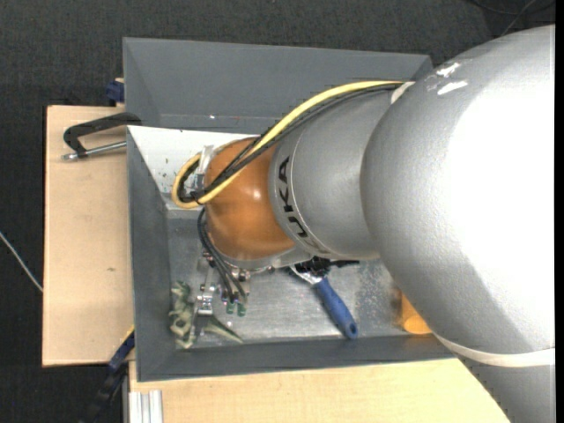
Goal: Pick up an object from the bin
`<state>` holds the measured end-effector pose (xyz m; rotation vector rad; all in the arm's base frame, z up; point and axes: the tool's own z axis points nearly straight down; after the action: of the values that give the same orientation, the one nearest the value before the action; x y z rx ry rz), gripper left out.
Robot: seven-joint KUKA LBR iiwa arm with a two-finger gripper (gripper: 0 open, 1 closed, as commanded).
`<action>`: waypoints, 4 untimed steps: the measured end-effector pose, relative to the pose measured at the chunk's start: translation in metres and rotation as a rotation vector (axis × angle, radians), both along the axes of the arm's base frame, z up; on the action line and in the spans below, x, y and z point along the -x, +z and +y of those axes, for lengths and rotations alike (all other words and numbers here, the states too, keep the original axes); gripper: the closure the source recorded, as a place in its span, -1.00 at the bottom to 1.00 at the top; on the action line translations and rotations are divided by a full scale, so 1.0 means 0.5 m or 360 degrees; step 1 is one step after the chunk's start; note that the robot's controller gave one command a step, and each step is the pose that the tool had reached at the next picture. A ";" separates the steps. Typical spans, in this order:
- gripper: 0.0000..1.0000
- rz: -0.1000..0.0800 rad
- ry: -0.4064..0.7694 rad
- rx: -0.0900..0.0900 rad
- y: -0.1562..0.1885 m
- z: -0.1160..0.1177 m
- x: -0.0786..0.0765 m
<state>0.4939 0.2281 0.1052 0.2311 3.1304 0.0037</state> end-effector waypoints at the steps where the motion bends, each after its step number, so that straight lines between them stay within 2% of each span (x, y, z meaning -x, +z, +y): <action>1: -1.00 0.0032 -0.0583 0.0018 -0.062 -0.017 -0.008; 2: -1.00 0.0000 0.0307 0.0002 -0.067 0.006 -0.003; 3: 1.00 -0.0004 0.0304 0.0006 -0.066 0.002 -0.005; 4: 1.00 0.0003 0.0304 0.0007 -0.064 0.000 -0.006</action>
Offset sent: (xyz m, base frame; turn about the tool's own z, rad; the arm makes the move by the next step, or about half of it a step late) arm 0.0049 -0.0056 -0.0352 0.3699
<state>0.4970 0.2283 0.0730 -0.0682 3.1398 -0.0026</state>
